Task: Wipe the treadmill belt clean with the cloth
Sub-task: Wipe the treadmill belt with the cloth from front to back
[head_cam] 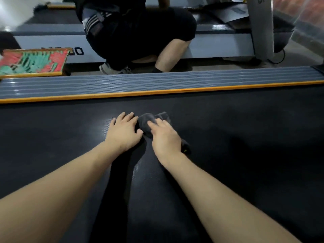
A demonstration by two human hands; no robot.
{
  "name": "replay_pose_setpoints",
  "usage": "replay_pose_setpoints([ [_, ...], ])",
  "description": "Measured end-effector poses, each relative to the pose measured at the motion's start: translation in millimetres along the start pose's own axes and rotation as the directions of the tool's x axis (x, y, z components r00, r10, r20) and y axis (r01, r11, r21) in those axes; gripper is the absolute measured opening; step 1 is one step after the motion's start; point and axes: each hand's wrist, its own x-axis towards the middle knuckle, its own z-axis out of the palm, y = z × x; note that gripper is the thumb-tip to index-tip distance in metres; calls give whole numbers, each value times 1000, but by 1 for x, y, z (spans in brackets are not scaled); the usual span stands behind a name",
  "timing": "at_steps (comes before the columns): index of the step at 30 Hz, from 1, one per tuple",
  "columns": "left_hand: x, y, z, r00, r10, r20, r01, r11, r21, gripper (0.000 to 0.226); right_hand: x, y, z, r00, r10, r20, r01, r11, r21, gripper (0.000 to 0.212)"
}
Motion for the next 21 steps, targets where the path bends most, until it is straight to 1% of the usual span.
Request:
replay_pose_setpoints([
  [2,-21,-5,-14,998,0,66,-1,1000,19,71,-5,20,-18,999,-43,27,43,999,0,36],
  [3,-33,-9,-20,996,-17,92,16,1000,17,77,-11,38,-29,999,-35,6,36,999,-27,36],
  [4,-46,-11,-24,993,-30,113,28,999,15,82,-19,58,-42,999,0,-40,-3,998,-55,36],
  [6,-67,-11,-29,989,-21,145,15,999,41,87,-32,96,-68,981,164,-107,-174,980,-96,36],
  [8,-76,-5,-33,981,-8,195,-4,998,58,95,-36,113,-78,934,328,-141,-344,932,-109,37],
  [10,-82,3,-32,960,-21,281,5,998,56,109,-27,92,-66,847,491,-203,-507,862,-33,34],
  [11,-84,6,-29,948,-36,317,21,998,51,115,-19,69,-55,836,516,-188,-526,851,-2,34],
  [12,-85,9,-25,939,-53,339,41,998,44,118,-14,43,-39,873,461,-156,-469,883,-11,34],
  [14,-86,11,-17,935,-82,344,76,997,31,120,-16,-12,-8,970,230,-75,-234,971,-44,31],
  [15,-85,11,-14,936,-95,339,91,995,27,120,-20,-26,5,995,99,-19,-99,995,-29,34],
  [16,-85,10,-12,935,-102,340,99,995,26,120,-22,-27,9,999,-14,39,13,1000,17,37],
  [17,-85,10,-11,932,-104,349,100,995,29,120,-22,-19,5,993,-97,63,94,994,52,39],
  [18,-84,9,-11,931,-102,350,96,995,34,119,-23,-2,-4,989,-129,67,126,991,48,38],
  [19,-84,9,-10,934,-101,344,94,995,38,119,-26,18,-16,993,-107,56,106,994,24,38],
  [21,-84,8,-9,936,-96,340,90,995,32,118,-35,67,-43,997,54,-53,-56,997,-43,37],
])
